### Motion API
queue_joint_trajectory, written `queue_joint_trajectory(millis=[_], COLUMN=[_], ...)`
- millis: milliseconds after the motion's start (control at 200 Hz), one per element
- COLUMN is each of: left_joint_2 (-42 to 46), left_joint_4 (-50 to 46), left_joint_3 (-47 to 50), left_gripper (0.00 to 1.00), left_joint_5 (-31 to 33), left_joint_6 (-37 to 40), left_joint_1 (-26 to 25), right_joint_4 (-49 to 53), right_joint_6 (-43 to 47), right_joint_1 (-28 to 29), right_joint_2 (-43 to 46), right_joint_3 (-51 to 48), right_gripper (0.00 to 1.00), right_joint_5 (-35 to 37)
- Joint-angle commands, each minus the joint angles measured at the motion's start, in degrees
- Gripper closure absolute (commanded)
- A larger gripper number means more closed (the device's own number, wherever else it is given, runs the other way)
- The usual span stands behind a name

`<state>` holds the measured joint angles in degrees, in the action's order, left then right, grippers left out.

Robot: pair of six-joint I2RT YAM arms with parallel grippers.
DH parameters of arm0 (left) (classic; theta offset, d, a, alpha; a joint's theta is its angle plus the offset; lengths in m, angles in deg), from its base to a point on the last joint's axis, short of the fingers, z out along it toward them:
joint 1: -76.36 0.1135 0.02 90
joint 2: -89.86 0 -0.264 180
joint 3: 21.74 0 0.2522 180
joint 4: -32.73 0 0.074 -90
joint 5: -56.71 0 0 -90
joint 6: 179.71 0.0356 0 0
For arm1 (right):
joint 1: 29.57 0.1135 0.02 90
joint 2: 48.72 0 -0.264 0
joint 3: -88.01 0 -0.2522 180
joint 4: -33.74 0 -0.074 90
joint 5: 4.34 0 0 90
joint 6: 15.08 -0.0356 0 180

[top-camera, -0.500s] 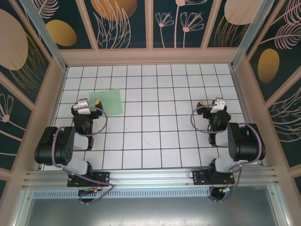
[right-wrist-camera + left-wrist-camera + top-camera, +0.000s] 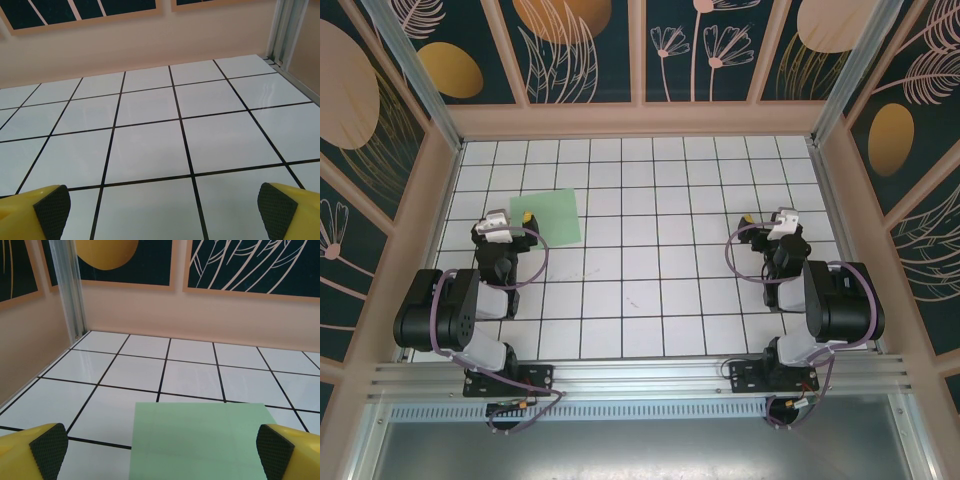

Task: Fold a paper plane with a square sheet of paper (pick it up from the middle)
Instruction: Move the square sheet of paper to the center of the table.

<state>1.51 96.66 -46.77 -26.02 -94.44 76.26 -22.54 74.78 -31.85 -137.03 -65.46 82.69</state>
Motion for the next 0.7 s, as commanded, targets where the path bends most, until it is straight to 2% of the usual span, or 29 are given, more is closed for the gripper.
queue_joint_trajectory(millis=[0, 230, 340, 405, 455, 560, 656, 696], left_joint_2=[0.09, 0.1, 1.3, 4.18, 8.36, 17.34, 21.55, 22.76], left_joint_4=[0.09, 0.37, 5.45, 6.16, 0.47, -19.69, -27.79, -32.12], left_joint_3=[-0.98, -0.83, 2.42, 3.94, 3.25, -3.11, -7.03, -9.15], left_gripper=[0.02, 0.02, 0.01, 0.01, 0.02, 0.02, 0.02, 0.02], left_joint_5=[-1.16, -1.03, -1.69, 0.31, 1.25, 2.35, 3.71, 2.27], left_joint_6=[-0.06, -0.01, 0.03, -0.69, -1.19, -4.88, -11.89, -16.17], left_joint_1=[0.27, 0.35, 0.23, 0.27, 0.31, 0.28, 0.31, 0.34], right_joint_4=[-0.47, -0.45, -0.74, 2.96, 11.14, 32.7, 44.56, 48.34], right_joint_6=[-0.47, -0.47, -0.39, 0.25, 0.23, -4.46, -8.69, -12.61], right_joint_1=[-0.44, -0.52, -0.44, 0.15, 0.57, 0.48, 0.55, 0.63], right_joint_2=[0.01, 0.06, 0.2, 2.09, 5.16, 9.11, 11.81, 12.62], right_joint_3=[1.1, 1.02, 0.94, 2.33, 5.25, 14.65, 20.33, 22.22], right_gripper=[0.01, 0.01, 0.01, 0.01, 0.01, 0.01, 0.01, 0.01], right_joint_5=[-1.21, -1.26, -1.26, -0.87, -0.53, 0.42, -3.72, -5.38])
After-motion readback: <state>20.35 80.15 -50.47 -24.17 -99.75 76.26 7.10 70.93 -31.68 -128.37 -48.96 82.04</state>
